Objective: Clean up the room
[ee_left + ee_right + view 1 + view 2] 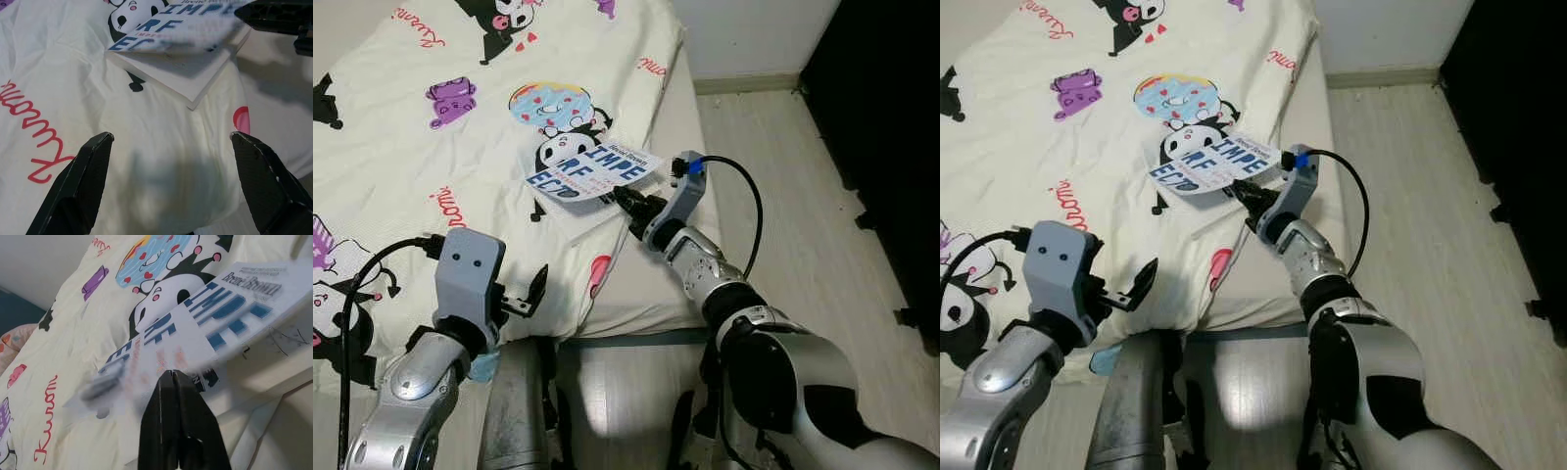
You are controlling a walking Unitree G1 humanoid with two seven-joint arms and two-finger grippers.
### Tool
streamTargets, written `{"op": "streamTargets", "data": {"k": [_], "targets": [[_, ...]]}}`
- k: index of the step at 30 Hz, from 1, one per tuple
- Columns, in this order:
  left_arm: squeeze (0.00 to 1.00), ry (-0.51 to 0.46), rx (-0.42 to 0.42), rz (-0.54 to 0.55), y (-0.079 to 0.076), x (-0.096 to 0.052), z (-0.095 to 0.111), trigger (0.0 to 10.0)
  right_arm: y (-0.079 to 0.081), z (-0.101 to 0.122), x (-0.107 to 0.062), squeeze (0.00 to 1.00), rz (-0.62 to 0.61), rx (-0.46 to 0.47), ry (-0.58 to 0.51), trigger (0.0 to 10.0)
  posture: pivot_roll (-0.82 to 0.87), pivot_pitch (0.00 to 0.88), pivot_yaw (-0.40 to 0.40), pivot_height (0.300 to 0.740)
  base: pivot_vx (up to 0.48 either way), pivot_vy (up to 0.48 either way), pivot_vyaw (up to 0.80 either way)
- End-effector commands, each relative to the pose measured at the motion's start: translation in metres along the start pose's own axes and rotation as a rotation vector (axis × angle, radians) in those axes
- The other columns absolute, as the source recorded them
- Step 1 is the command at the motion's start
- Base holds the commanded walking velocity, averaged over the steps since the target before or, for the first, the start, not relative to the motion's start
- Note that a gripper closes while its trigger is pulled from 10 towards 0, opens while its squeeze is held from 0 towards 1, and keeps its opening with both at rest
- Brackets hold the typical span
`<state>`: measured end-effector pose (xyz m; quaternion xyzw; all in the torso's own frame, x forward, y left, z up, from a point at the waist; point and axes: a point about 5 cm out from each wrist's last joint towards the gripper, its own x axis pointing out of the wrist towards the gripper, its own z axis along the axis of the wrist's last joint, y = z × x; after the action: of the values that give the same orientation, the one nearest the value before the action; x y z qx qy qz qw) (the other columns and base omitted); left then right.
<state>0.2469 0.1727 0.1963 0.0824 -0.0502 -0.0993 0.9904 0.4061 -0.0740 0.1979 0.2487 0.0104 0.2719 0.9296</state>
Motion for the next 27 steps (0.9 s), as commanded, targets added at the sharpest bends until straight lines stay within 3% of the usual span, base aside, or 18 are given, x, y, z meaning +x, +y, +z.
{"op": "streamTargets", "data": {"k": [1,11,13,14,15,16,17,18,22,24,27], "targets": [[0.0,0.02,0.024,-0.004,0.001,-0.005,-0.001,10.0,-0.003,-0.009,-0.003,0.0,-0.021,0.011,0.025,0.0,0.34,0.484,0.034,0.533,0.0,0.0,0.0],[0.0,0.018,0.038,-0.002,0.009,-0.003,0.002,10.0,-0.005,-0.008,-0.003,0.0,-0.034,0.014,0.018,0.0,0.33,0.481,0.03,0.533,0.0,0.0,0.0],[0.0,0.021,0.035,-0.004,0.007,-0.002,-0.001,10.0,-0.005,-0.013,-0.004,0.0,-0.043,-0.029,0.046,0.0,0.28,0.474,0.025,0.533,0.0,0.0,0.0],[0.0,0.028,0.027,-0.007,0.004,-0.001,-0.005,10.0,-0.004,-0.02,-0.005,0.0,-0.051,-0.092,0.078,2.4,0.25,0.463,0.02,0.533,0.0,0.0,0.0],[0.0,0.028,0.027,-0.007,0.004,-0.001,-0.005,10.0,-0.004,-0.02,-0.005,0.0,-0.051,-0.092,0.078,2.4,0.25,0.463,0.02,0.533,0.0,0.0,0.0],[0.0,0.035,0.019,-0.011,0.002,0.0,-0.01,10.0,-0.003,-0.027,-0.005,0.0,-0.058,-0.135,0.099,5.5,0.23,0.454,0.015,0.533,0.0,0.0,0.0],[0.0,0.035,0.019,-0.011,0.002,0.0,-0.01,10.0,-0.003,-0.027,-0.005,0.0,-0.058,-0.135,0.099,5.5,0.23,0.454,0.015,0.533,0.0,0.0,0.0],[0.0,0.059,-0.02,0.005,0.0,0.001,-0.021,10.0,0.0,-0.034,-0.006,0.0,-0.049,-0.163,0.096,10.0,0.18,0.411,0.005,0.533,0.0,0.0,0.0],[0.0,0.11,-0.08,0.045,0.0,0.0,-0.041,10.0,0.006,-0.041,-0.008,0.0,-0.024,-0.154,0.04,10.0,0.15,0.376,0.001,0.533,0.0,0.0,0.0],[0.0,0.178,-0.131,0.083,0.003,-0.001,-0.062,10.0,0.006,-0.043,-0.013,0.0,-0.017,-0.137,-0.032,10.0,0.1,0.329,0.001,0.533,0.0,0.0,0.0],[0.0,0.208,-0.149,0.108,0.006,-0.002,-0.073,10.0,0.004,-0.046,-0.019,0.0,-0.027,-0.15,-0.068,10.0,0.08,0.302,0.002,0.533,0.0,0.0,0.0]]}}
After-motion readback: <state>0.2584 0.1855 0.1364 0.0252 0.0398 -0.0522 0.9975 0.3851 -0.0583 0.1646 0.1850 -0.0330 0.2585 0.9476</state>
